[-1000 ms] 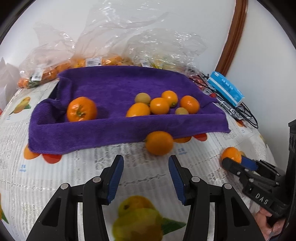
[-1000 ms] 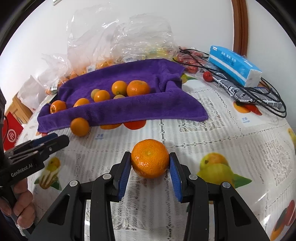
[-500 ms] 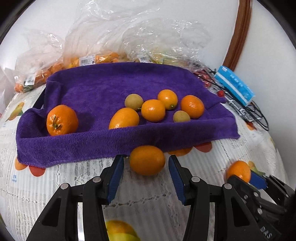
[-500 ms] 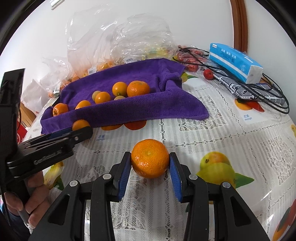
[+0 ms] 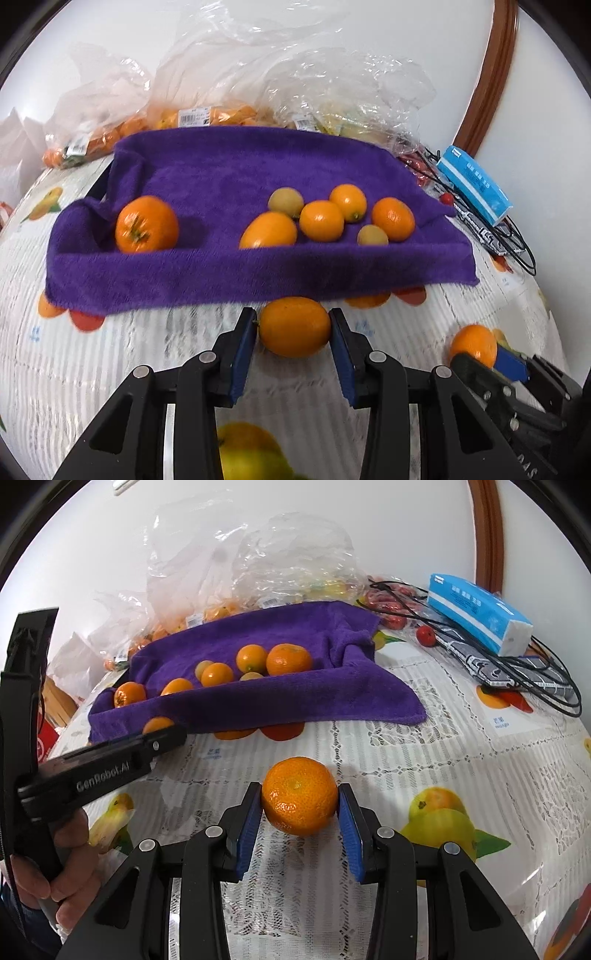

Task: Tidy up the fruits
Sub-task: 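Grasp the orange on the cloth with left tool while right holds the mandarin, then carry the mandarin in right tool over the towel while left carries the orange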

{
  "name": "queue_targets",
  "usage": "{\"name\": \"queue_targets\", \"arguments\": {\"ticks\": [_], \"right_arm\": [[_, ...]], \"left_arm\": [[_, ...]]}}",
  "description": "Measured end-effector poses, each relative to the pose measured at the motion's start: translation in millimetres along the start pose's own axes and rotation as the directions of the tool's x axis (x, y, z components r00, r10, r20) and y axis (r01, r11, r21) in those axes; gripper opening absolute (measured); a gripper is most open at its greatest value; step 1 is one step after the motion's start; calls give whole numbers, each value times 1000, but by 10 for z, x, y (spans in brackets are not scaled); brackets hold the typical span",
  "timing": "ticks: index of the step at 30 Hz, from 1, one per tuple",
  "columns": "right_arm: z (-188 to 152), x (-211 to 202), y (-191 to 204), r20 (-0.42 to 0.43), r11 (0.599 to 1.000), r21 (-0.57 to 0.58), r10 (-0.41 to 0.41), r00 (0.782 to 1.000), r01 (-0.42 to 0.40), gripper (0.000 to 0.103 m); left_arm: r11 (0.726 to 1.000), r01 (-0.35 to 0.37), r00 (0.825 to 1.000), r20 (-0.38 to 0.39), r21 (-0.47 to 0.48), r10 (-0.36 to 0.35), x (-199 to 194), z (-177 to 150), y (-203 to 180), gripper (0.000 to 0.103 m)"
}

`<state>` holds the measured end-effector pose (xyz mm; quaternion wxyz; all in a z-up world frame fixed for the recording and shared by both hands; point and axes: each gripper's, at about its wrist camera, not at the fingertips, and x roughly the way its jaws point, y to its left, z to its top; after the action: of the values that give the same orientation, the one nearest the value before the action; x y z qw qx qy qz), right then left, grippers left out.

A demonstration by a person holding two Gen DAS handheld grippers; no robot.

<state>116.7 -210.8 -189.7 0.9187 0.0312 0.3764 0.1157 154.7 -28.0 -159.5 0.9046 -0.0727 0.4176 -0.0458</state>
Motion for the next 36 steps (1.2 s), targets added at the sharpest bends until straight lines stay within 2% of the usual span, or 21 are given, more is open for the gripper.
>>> {"name": "queue_targets", "arguments": {"ticks": [5,10,17,27,30,36], "right_arm": [[17,-30,-2,15,1000,9,-20,1000,20,40],[56,-100,-24,-7,998,63,31,1000,-30,40],[118,-370,79,29,998,57,-11,1000,9,40],[361,-768,103,32,998,56,-14,999,13,40],[448,-857,163,41,999,33,-37,998,35,41],[569,-996,216,63,1000,18,-26,998,25,41]], "left_arm": [[1000,-10,1000,0,-8,10,-167,-74,93,38],[1000,-12,1000,8,-29,12,-356,-118,207,38],[999,-33,999,19,-40,33,-624,-140,313,38],[995,-44,998,48,-95,49,-1101,-50,494,38],[993,-45,997,59,-107,52,-1206,17,519,38],[996,-59,993,97,-74,66,-1353,158,467,38]]}}
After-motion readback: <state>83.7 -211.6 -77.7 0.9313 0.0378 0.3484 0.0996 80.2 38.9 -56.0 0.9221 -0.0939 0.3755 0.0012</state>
